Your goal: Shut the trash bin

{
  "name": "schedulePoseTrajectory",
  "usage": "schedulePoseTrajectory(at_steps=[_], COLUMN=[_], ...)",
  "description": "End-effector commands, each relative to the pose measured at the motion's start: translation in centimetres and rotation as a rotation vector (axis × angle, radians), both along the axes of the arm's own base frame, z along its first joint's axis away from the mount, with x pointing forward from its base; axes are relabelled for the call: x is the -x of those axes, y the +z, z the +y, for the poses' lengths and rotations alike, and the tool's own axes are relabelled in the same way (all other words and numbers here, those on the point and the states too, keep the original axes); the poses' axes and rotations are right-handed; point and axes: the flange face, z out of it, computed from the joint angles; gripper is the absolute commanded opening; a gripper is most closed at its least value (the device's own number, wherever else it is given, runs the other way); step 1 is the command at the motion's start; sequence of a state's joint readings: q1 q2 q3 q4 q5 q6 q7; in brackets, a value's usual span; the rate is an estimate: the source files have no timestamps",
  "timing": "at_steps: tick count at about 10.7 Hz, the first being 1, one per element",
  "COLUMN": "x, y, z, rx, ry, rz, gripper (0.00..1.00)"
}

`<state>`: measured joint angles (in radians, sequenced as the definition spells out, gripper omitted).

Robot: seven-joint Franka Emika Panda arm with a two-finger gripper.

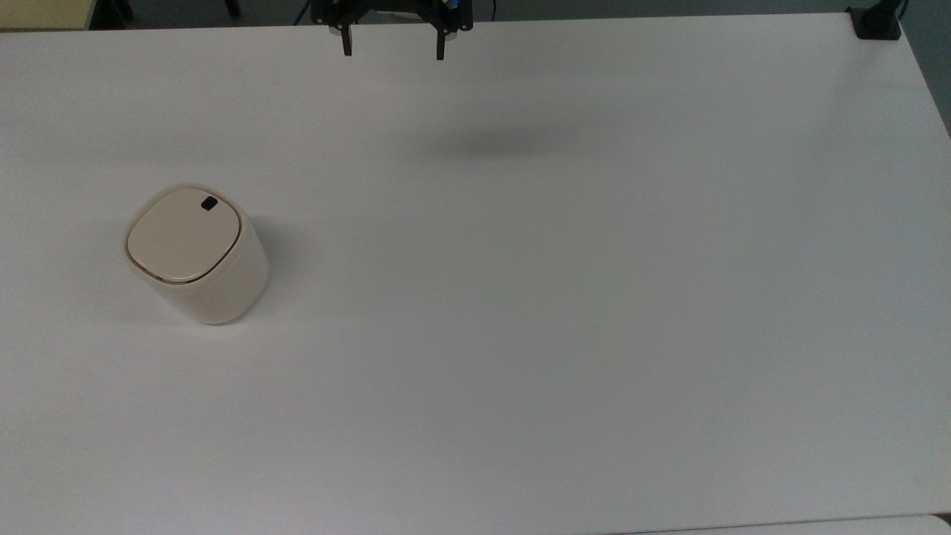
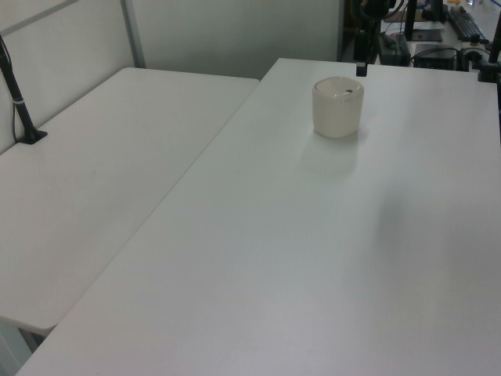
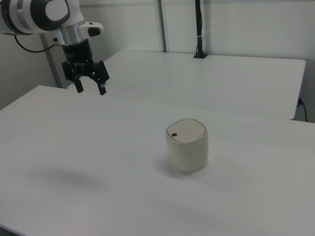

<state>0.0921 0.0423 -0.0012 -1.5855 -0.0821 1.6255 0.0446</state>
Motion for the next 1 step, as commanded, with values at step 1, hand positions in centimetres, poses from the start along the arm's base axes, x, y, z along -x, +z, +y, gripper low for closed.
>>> schedulePoseTrajectory(at_steps=[1], x=[0.9], y=[0.44], z=[-0.59], rx=[-0.003], ry=[-0.008], rz=[0.006], gripper=[1.0])
